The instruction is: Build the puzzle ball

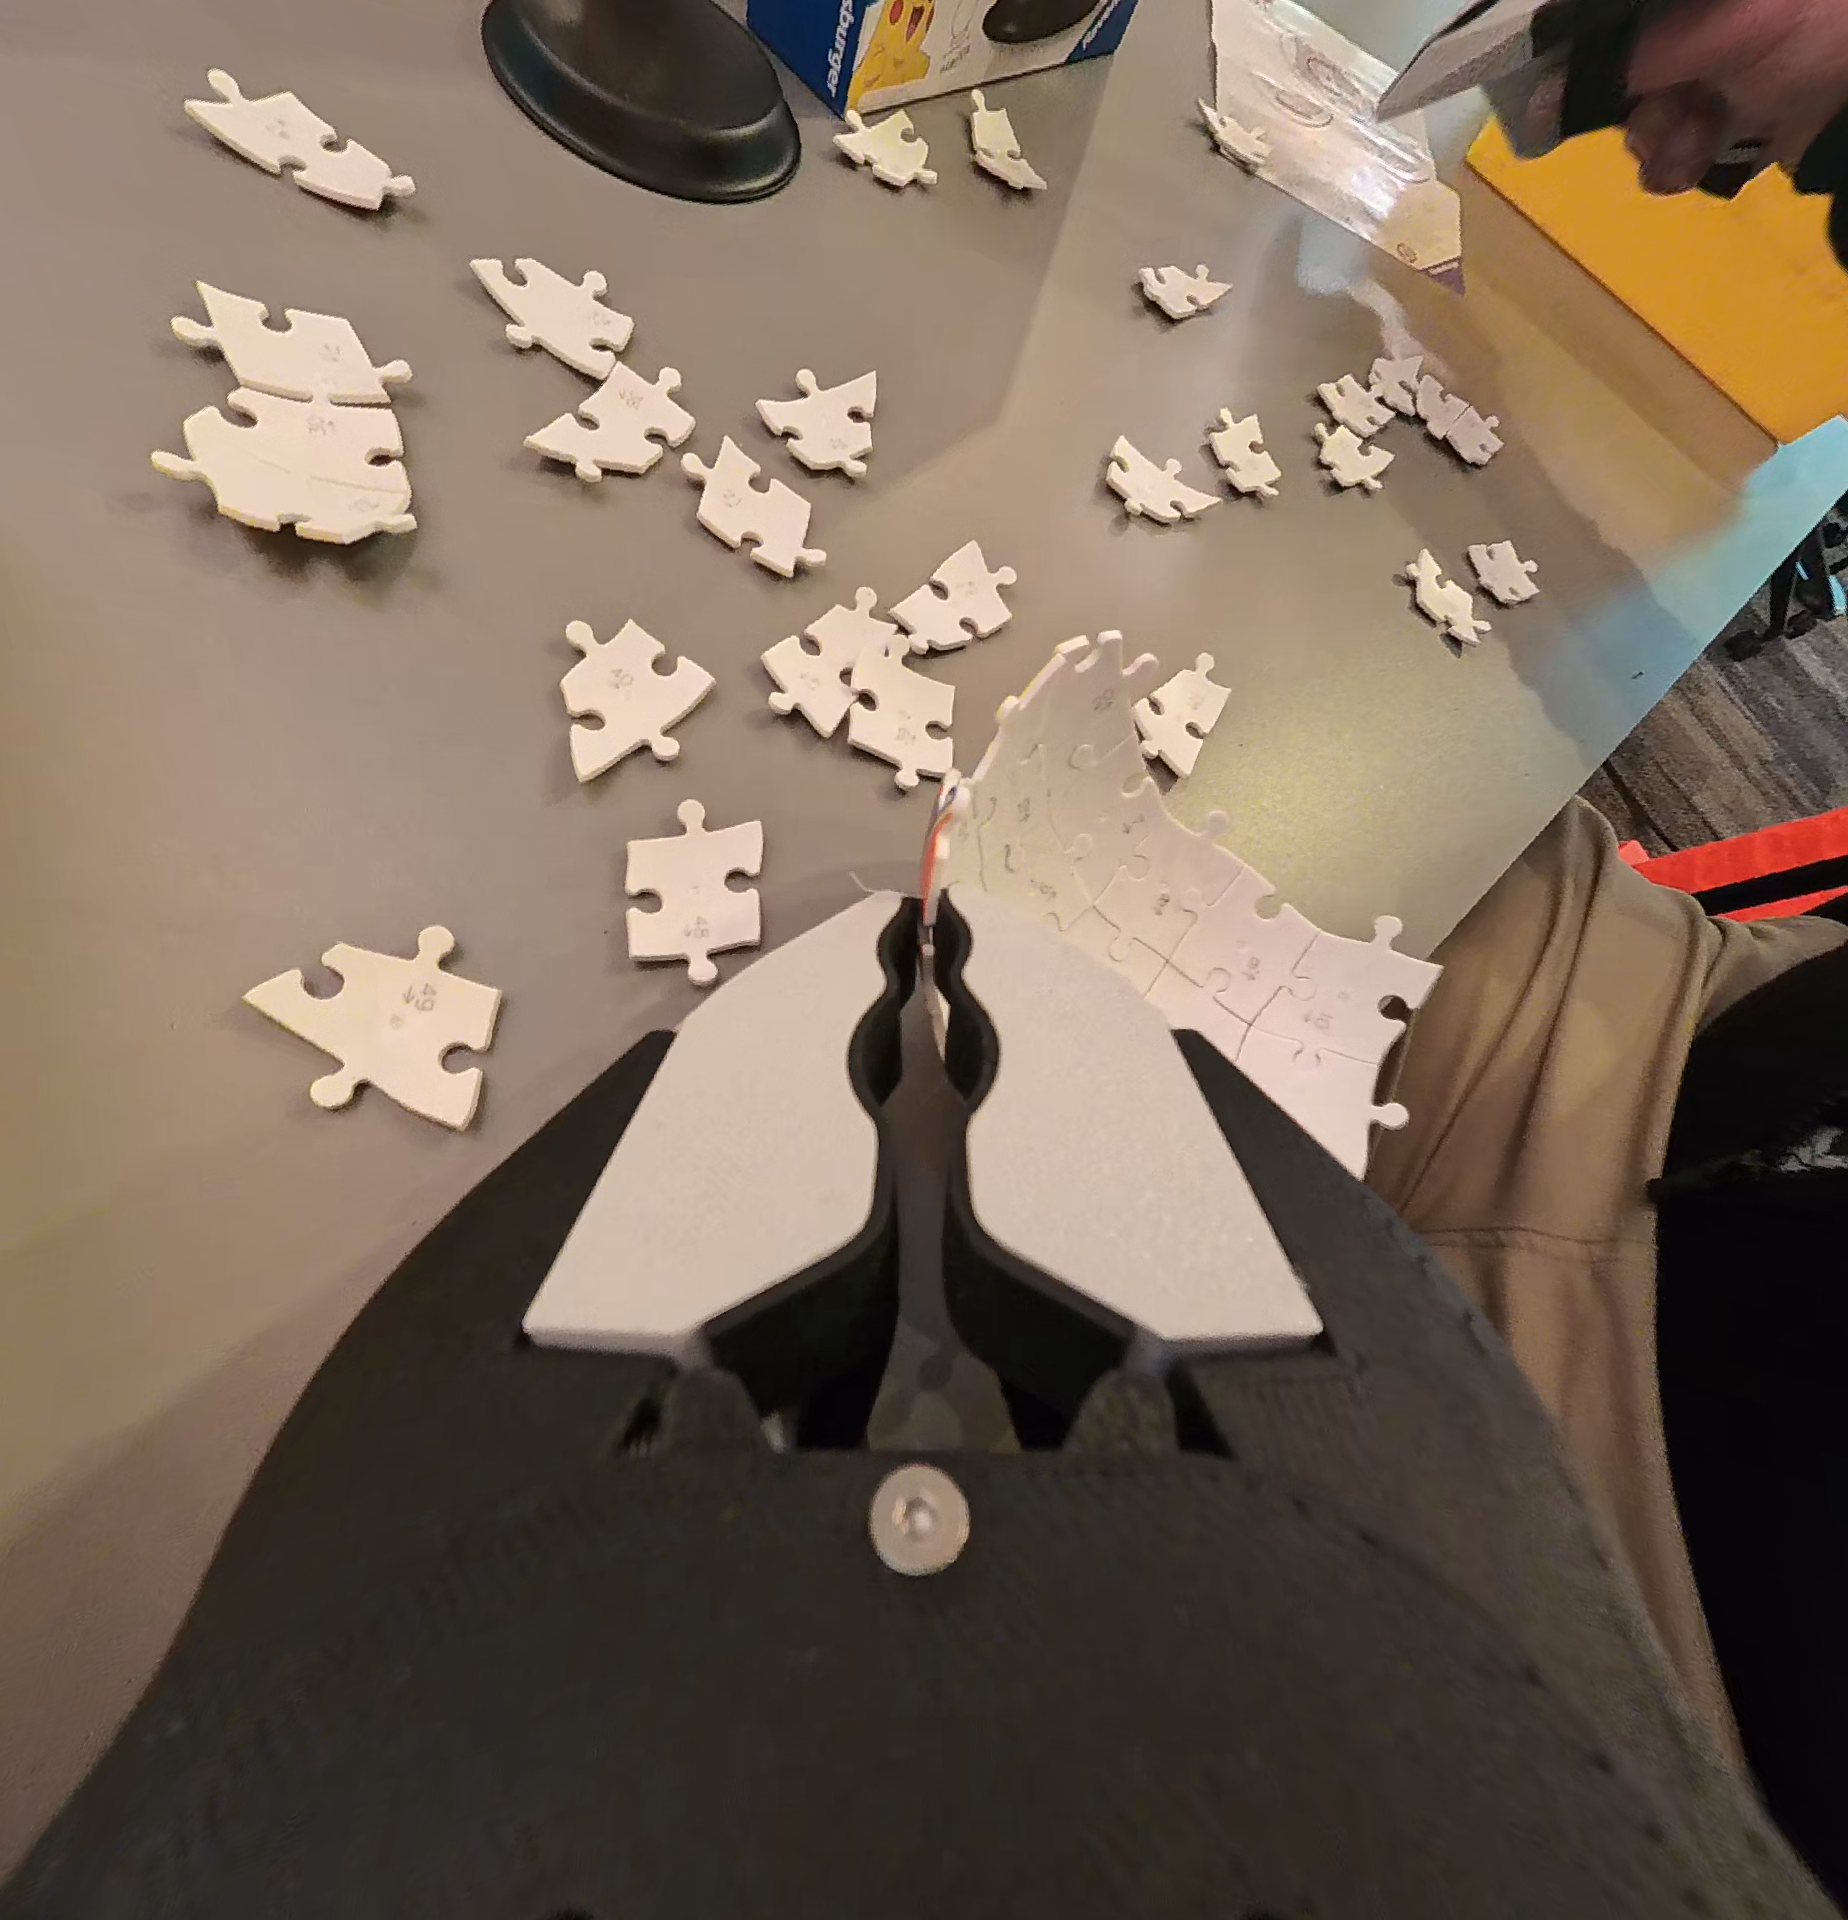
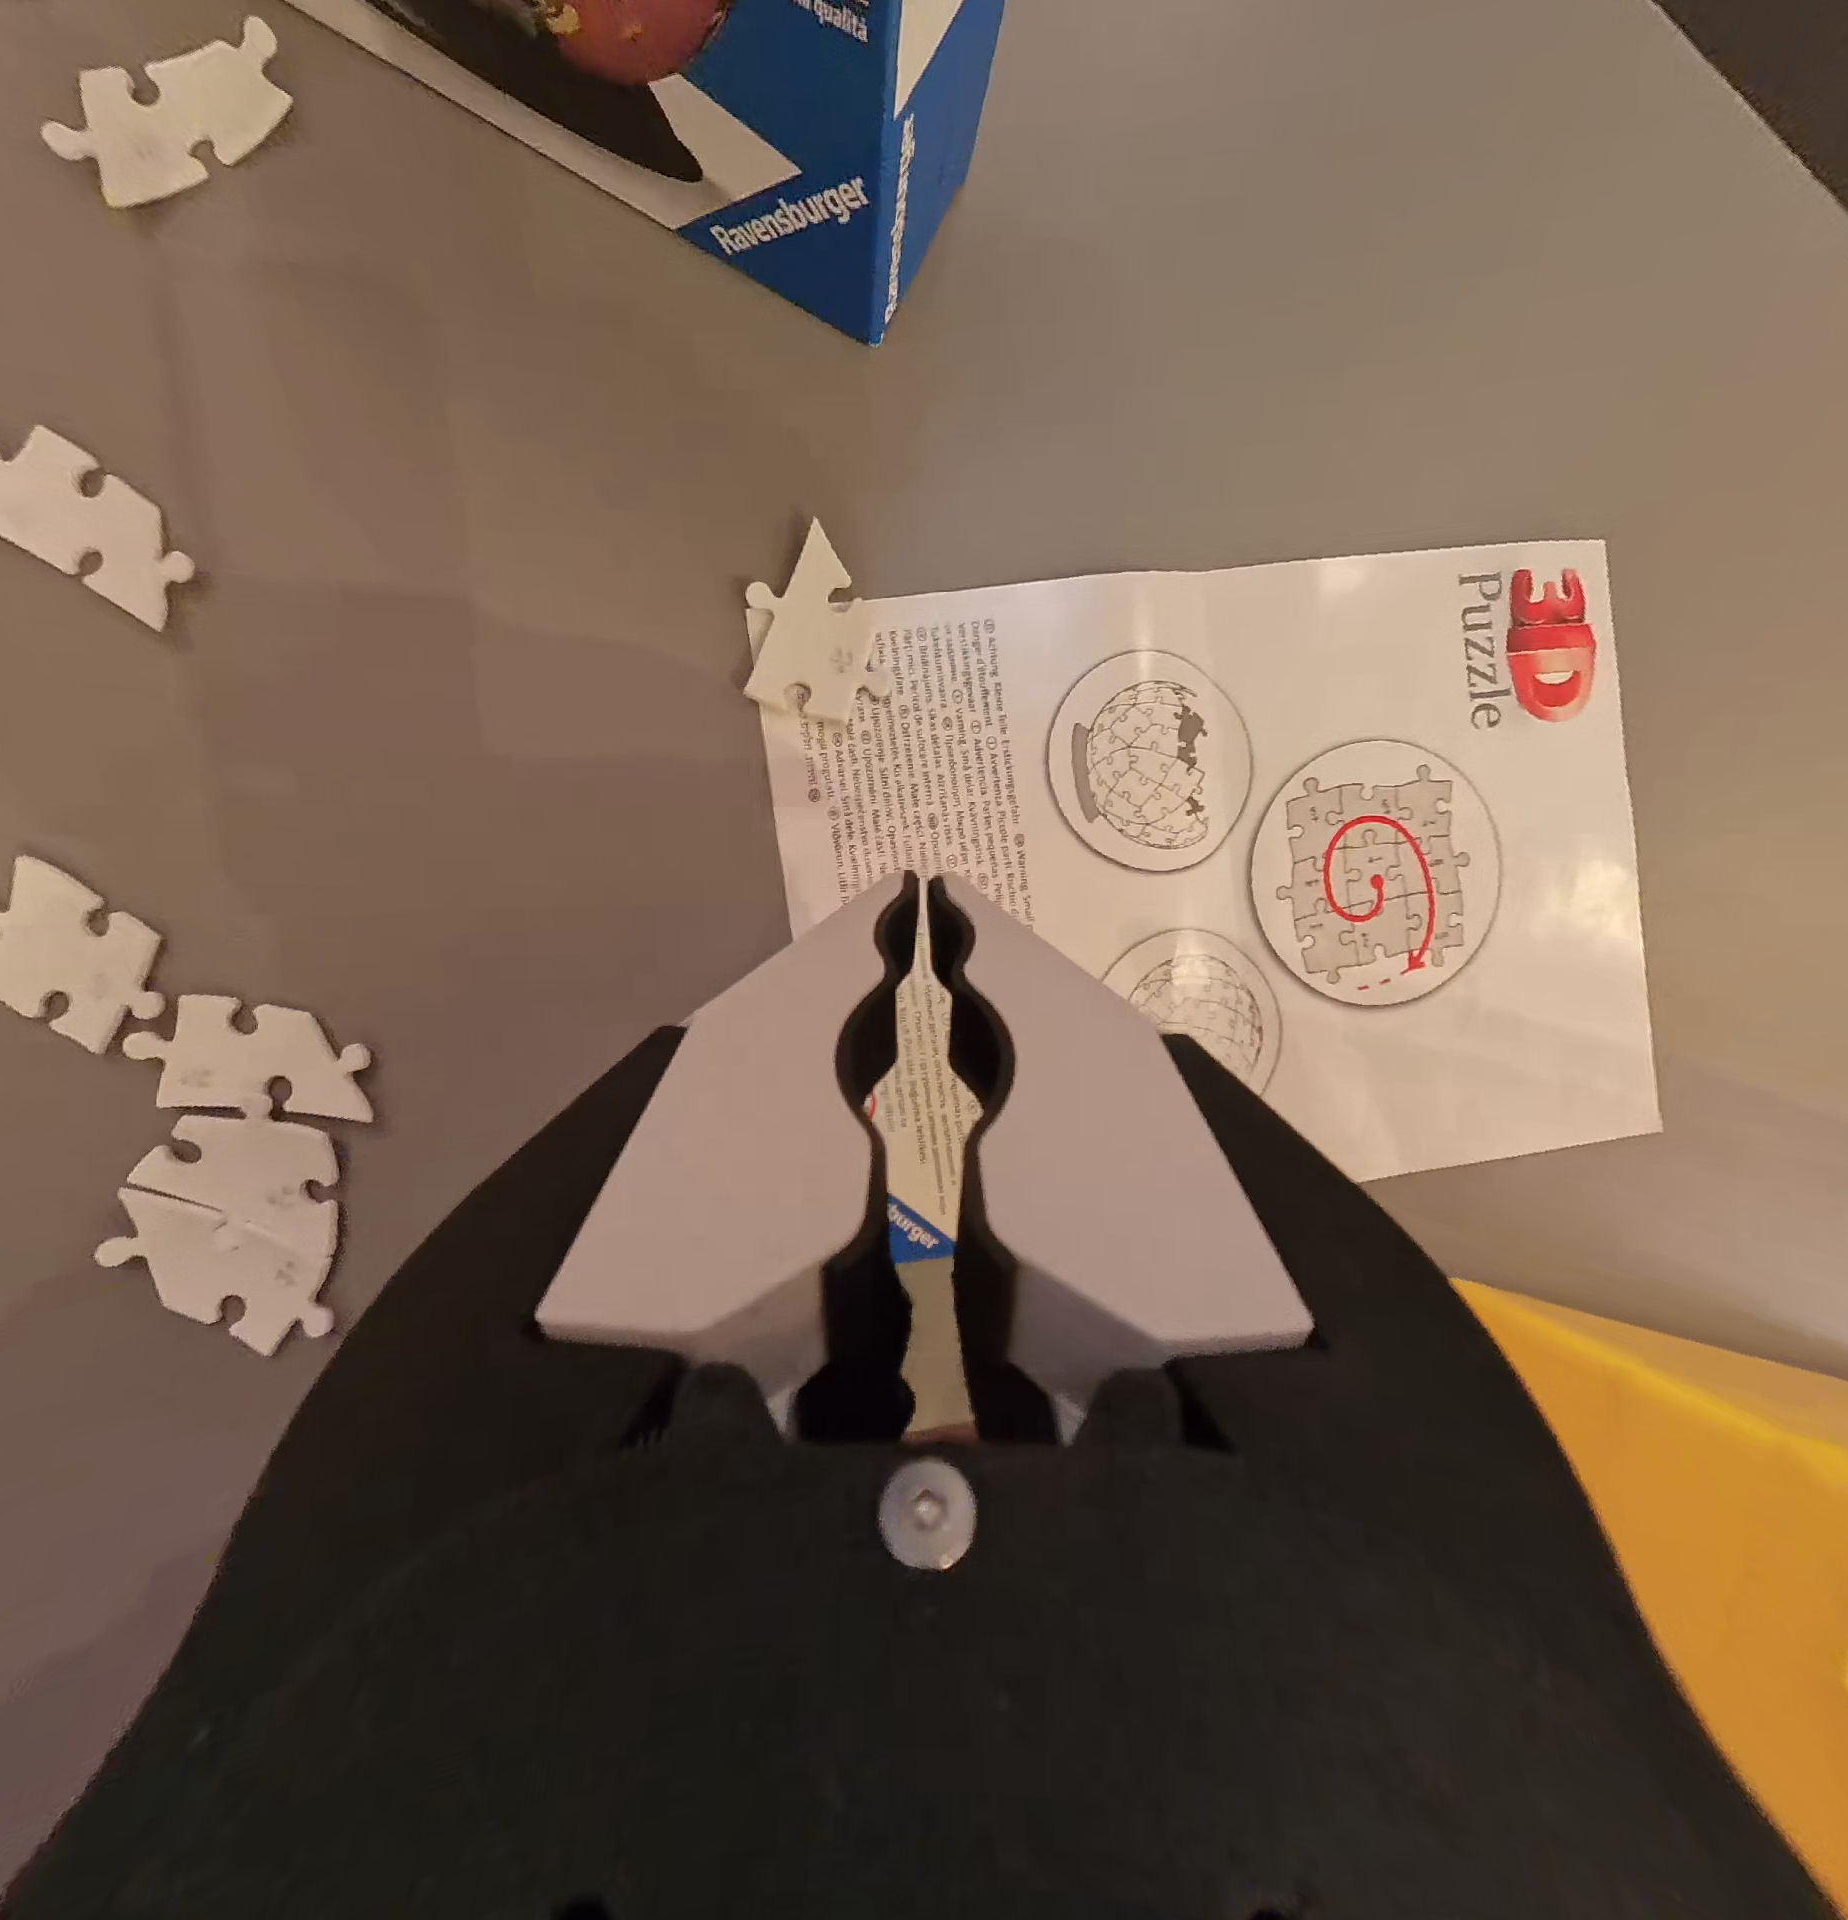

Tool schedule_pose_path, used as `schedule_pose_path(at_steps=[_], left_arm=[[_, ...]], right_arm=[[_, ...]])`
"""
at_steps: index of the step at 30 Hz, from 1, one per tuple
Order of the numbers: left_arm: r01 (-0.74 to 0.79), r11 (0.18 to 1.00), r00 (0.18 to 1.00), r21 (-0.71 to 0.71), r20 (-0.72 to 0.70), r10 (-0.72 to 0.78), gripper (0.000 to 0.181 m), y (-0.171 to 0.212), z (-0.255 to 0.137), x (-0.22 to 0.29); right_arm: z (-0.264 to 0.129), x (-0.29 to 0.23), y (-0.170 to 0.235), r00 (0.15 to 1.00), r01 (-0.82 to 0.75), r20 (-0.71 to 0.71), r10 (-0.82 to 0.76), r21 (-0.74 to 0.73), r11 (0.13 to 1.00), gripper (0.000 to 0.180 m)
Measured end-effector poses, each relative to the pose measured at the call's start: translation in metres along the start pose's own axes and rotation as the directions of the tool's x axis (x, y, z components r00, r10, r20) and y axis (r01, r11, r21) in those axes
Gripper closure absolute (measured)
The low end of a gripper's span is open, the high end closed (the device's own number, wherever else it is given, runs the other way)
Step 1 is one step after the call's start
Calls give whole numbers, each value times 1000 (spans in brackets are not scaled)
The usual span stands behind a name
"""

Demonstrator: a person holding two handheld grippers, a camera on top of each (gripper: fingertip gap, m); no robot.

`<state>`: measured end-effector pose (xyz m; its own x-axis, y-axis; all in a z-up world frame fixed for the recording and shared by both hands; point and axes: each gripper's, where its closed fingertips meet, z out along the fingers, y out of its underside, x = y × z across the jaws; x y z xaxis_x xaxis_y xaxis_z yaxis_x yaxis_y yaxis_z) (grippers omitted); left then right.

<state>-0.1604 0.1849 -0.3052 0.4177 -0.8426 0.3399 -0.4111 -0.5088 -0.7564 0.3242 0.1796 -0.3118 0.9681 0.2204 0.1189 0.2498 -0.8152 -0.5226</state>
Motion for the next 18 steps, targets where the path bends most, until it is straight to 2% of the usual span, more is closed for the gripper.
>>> schedule_pose_path(at_steps=[3, 10, 18], left_arm=[[4, 1000, 1000, 5, 0, -4, 178, -1, 1, 0], [8, 1000, 1000, 31, 13, -8, 178, -8, 6, -1], [7, 999, 1000, 40, 1, -7, 178, -11, 10, 2]], right_arm=[[-2, -5, 1, 1000, -13, 18, 13, -2, 1000, 172], [-11, -38, 5, 997, 7, 81, -7, 2, 1000, 171], [-24, -97, 36, 970, 91, 231, -78, -46, 995, 167]])
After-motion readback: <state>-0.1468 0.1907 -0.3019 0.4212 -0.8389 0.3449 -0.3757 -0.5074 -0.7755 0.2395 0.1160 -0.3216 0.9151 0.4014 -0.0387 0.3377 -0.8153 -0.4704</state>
